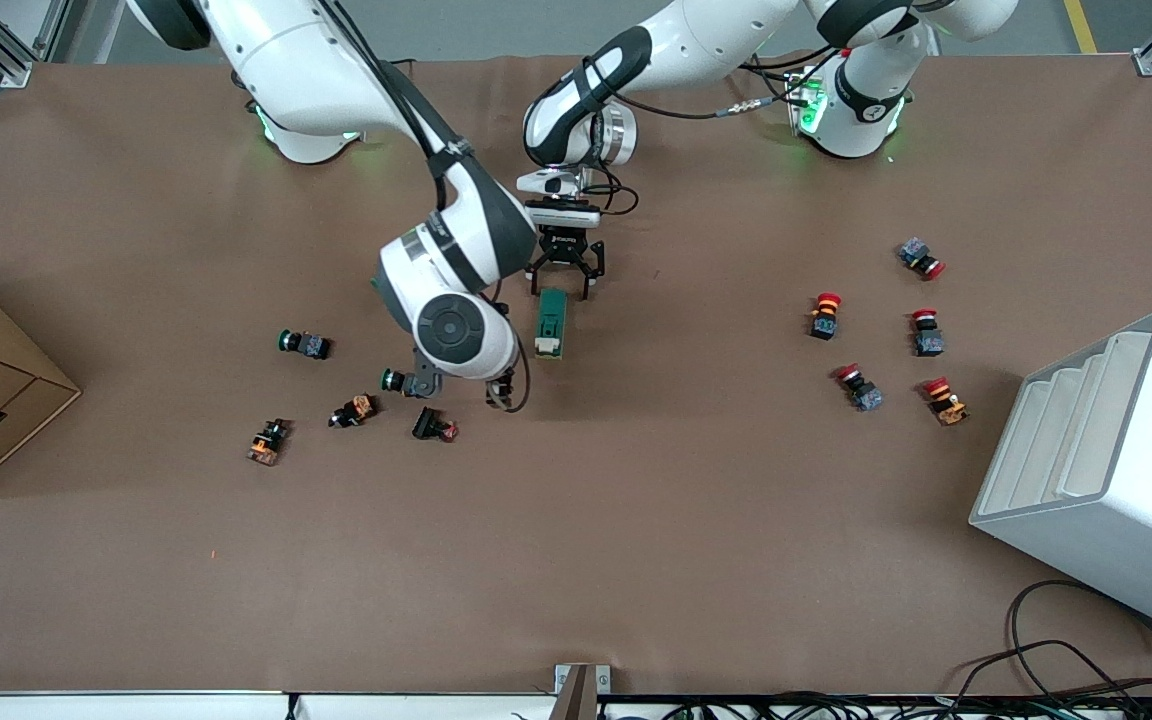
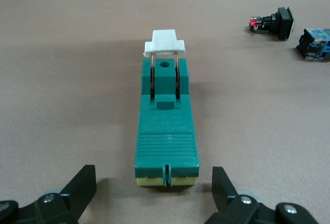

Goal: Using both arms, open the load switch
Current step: 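Press the white switch handle down onto the contacts with the right gripper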

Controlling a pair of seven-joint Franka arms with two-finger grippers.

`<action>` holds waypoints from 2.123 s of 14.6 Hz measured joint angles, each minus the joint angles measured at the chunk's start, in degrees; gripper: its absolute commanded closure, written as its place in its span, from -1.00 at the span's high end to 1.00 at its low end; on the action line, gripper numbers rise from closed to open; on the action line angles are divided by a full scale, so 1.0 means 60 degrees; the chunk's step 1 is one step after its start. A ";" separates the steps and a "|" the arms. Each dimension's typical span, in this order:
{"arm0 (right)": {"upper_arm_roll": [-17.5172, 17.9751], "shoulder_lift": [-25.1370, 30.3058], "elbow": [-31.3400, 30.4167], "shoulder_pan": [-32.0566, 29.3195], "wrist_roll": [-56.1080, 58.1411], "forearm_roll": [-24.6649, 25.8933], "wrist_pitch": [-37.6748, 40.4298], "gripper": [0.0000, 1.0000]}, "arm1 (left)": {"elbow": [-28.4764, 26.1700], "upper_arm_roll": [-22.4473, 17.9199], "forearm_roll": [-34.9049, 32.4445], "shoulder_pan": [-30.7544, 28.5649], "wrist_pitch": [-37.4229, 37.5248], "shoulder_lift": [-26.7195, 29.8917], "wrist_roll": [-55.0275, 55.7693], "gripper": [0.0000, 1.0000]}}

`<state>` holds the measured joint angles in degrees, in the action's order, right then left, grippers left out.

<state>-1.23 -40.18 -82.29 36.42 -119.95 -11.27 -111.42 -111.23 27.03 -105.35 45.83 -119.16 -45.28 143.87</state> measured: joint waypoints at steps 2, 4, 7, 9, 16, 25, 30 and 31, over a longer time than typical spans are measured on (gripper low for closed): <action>0.0010 -0.0190 0.0034 0.0088 -0.0021 -0.0022 -0.0104 1.00 | 0.0002 -0.0025 -0.0026 0.0124 0.0226 -0.0053 0.0075 0.99; 0.0056 -0.0352 0.0045 0.0152 -0.0021 -0.0047 -0.0221 1.00 | 0.0004 -0.0038 -0.0050 0.0228 0.0427 -0.0098 0.0200 0.99; 0.0310 -0.0605 0.0054 0.0225 -0.0020 -0.0063 -0.0261 1.00 | 0.0008 -0.0048 -0.0073 0.0289 0.0551 -0.0124 0.0360 0.99; 0.0470 -0.0724 0.0056 0.0277 -0.0012 -0.0065 -0.0272 1.00 | 0.0008 -0.0048 -0.0074 0.0291 0.0557 -0.0125 0.0381 0.99; 0.0700 -0.0757 0.0117 0.0297 0.0439 -0.0215 0.0332 1.00 | 0.0009 -0.0049 -0.0074 0.0292 0.0558 -0.0126 0.0382 0.99; 0.0911 -0.0757 0.0174 0.0299 0.0531 -0.0224 0.0903 1.00 | 0.0011 -0.0049 -0.0074 0.0293 0.0570 -0.0125 0.0476 1.00; 0.0922 -0.0757 0.0267 0.0299 0.0541 -0.0227 0.1088 1.00 | 0.0014 -0.0049 -0.0074 0.0300 0.0600 -0.0125 0.0624 0.99; 0.0923 -0.0758 0.0302 0.0299 0.0543 -0.0227 0.1148 1.00 | 0.0014 -0.0049 -0.0074 0.0300 0.0600 -0.0125 0.0624 1.00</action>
<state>4.31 -44.73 -80.48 38.21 -116.69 -12.63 -104.53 -111.14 26.73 -105.79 47.63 -115.55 -46.03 147.61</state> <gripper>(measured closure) 0.000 0.000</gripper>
